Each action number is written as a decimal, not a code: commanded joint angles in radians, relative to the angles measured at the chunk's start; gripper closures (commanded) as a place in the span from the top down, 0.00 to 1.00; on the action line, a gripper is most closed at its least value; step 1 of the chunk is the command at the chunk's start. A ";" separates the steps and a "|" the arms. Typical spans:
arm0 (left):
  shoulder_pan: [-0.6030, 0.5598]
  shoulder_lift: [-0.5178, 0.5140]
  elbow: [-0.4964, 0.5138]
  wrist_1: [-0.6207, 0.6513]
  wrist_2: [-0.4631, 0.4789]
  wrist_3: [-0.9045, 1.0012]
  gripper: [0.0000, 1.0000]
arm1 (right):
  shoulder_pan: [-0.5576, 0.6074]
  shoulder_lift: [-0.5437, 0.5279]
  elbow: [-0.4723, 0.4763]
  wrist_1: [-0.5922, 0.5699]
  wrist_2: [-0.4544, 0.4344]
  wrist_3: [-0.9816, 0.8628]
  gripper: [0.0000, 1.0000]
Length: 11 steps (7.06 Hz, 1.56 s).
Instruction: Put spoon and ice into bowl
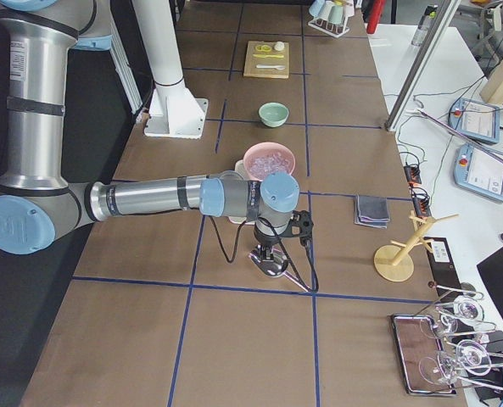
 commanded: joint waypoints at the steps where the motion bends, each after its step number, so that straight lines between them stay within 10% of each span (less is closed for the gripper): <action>1: 0.098 -0.002 -0.014 -0.062 -0.074 -0.004 1.00 | -0.009 0.000 0.007 0.001 0.014 0.000 1.00; 4: 0.447 -0.021 -0.157 -0.351 -0.027 -0.576 1.00 | -0.009 0.000 0.007 0.001 0.014 -0.001 1.00; 6: 0.719 -0.112 -0.136 -0.437 0.230 -0.774 1.00 | -0.012 0.000 0.007 0.009 0.014 -0.003 1.00; 11: 0.820 -0.220 -0.004 -0.437 0.249 -0.834 0.88 | -0.014 0.000 0.007 0.013 0.014 -0.001 1.00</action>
